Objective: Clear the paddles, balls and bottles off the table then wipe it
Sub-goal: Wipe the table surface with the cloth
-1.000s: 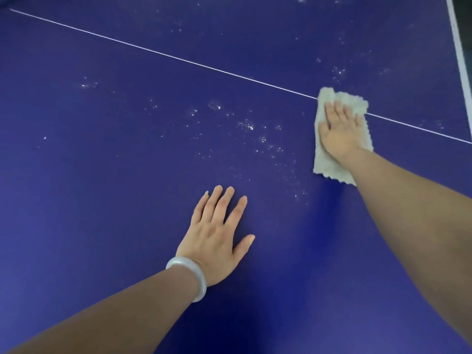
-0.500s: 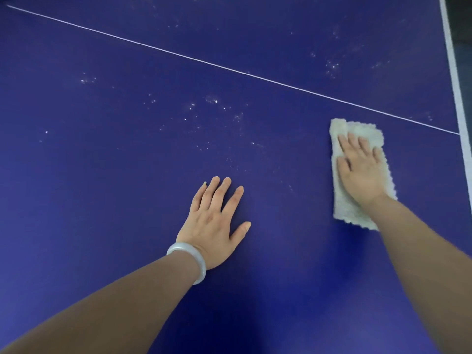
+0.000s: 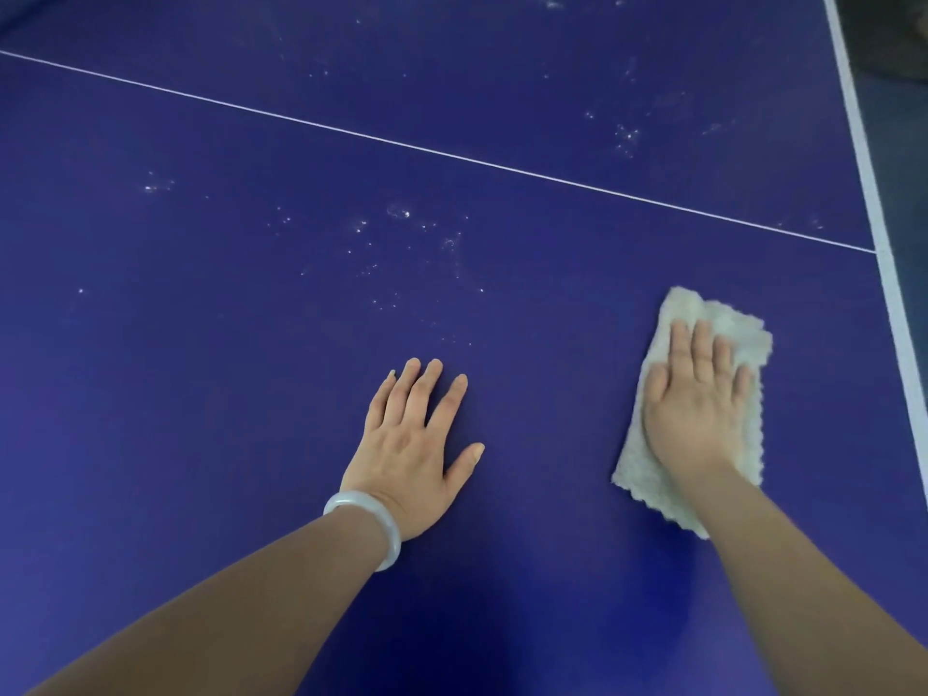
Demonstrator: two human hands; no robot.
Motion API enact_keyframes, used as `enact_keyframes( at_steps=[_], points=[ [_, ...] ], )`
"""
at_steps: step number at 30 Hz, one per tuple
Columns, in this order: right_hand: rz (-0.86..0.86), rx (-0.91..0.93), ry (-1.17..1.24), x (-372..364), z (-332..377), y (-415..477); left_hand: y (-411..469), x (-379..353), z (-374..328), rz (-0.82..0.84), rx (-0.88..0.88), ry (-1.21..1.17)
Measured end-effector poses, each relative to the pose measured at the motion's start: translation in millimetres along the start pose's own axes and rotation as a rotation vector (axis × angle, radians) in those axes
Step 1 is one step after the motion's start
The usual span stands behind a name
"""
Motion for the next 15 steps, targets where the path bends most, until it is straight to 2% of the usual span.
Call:
enact_keyframes(
  at_steps=[3,8,12,15],
  points=[
    [-0.061,-0.041,0.006,-16.1,30.8,-36.0,-0.4,0.6,-0.1,0.012,-0.008,0.013],
    [-0.008,0.083,0.010,-49.2,104.8,-51.5,-1.7,1.2,1.6,-0.002,-0.022,0.005],
    [-0.002,0.082,0.022,-53.9,114.2,-44.1,-1.5,0.4,6.0,-0.017,-0.058,-0.059],
    [0.002,0.076,0.017,-53.6,114.4,-43.9,-3.8,1.3,25.9,-0.091,-0.118,-0.233]
  ],
)
Point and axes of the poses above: each hand's wrist, its own y-axis towards the middle knuckle, its own x-axis out of the back of the hand, z = x × y, the point moved 1 cm from there along y, towards the middle knuckle, and after that the axes turned 15 degrees about y, right-handed, at the moved point
